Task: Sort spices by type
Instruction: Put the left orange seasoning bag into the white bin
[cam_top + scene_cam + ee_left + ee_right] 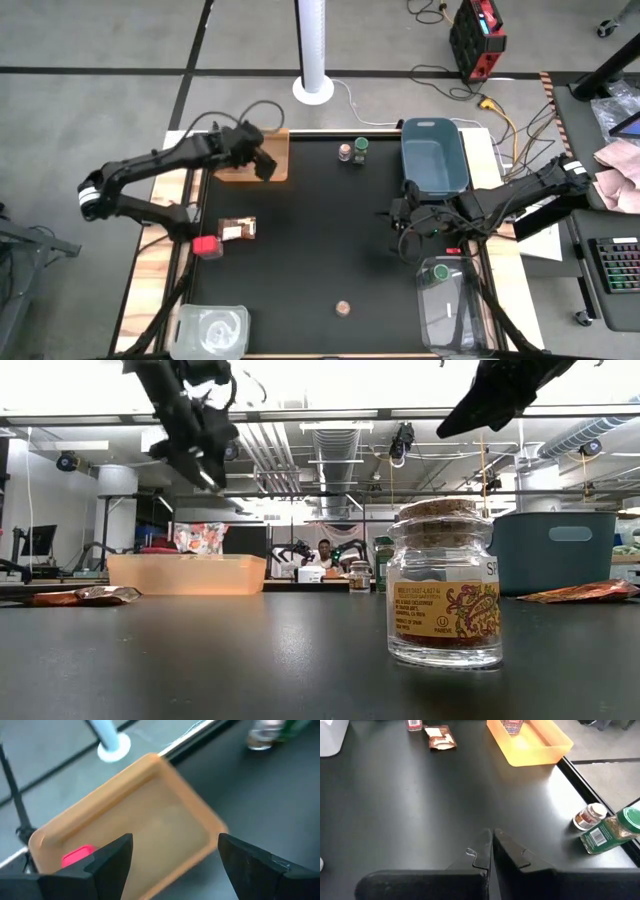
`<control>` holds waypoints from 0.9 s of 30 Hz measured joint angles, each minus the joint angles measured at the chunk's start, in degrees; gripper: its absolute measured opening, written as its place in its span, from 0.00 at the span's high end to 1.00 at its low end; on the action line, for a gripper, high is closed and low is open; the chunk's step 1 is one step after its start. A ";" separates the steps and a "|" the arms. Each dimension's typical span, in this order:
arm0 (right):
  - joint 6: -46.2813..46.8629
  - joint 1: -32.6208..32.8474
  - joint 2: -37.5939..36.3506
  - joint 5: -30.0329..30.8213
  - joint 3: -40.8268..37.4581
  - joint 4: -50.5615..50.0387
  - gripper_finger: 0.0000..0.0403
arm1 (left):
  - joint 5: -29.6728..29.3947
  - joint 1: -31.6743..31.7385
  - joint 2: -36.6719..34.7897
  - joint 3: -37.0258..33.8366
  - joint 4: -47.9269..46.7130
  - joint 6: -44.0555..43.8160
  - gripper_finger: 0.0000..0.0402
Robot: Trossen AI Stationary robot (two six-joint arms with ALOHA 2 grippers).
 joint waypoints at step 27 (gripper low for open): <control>2.70 -1.51 0.02 5.20 -0.38 4.64 0.98 | -23.34 -29.12 -0.43 -6.50 5.88 -4.80 0.96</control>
